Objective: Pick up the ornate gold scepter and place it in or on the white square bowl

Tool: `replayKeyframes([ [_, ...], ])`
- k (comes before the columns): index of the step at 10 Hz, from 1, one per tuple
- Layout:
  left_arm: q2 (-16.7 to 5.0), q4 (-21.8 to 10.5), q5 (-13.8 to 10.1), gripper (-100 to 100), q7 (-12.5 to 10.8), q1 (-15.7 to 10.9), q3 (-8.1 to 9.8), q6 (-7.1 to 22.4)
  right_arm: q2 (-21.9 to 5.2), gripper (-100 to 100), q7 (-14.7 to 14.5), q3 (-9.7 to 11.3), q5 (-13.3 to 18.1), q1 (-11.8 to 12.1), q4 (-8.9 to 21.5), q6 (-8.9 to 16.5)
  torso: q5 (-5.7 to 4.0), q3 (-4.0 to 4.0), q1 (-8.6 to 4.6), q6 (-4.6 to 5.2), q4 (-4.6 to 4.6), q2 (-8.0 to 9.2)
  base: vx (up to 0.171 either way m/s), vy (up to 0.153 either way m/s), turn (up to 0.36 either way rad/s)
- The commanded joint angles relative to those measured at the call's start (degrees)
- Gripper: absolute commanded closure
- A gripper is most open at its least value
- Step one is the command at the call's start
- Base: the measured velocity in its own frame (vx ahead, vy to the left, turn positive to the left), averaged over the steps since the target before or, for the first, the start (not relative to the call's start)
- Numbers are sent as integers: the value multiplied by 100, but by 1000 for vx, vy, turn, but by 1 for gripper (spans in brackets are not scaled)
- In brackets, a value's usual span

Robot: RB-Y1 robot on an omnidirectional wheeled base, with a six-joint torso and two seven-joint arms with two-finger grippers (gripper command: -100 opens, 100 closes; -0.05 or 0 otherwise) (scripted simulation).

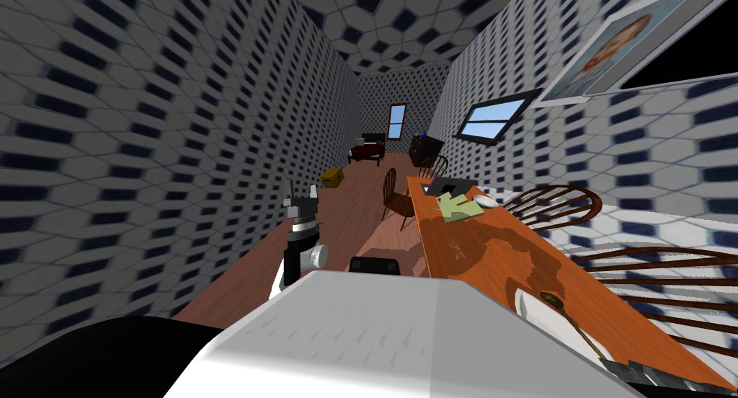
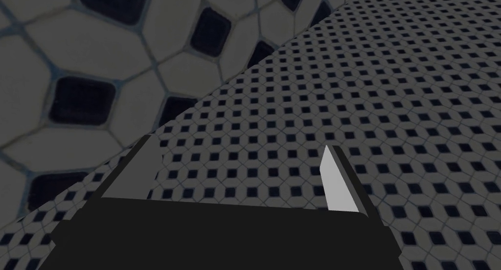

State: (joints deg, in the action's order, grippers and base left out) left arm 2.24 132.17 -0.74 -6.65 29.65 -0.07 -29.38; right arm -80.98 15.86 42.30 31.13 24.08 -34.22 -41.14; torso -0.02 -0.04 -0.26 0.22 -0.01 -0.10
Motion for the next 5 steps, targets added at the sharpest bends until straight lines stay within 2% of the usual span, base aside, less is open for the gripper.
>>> replayKeyframes([
  [1,0,0,0,0,0,0,0,0,0,0,0,0,0,0,0,0,0,0,0,0,0,0,0,0,0],
  [5,0,0,0,0,0,0,0,0,0,0,0,0,0,0,0,0,-1,-1,-5,0,0,-2,0,0,0],
])
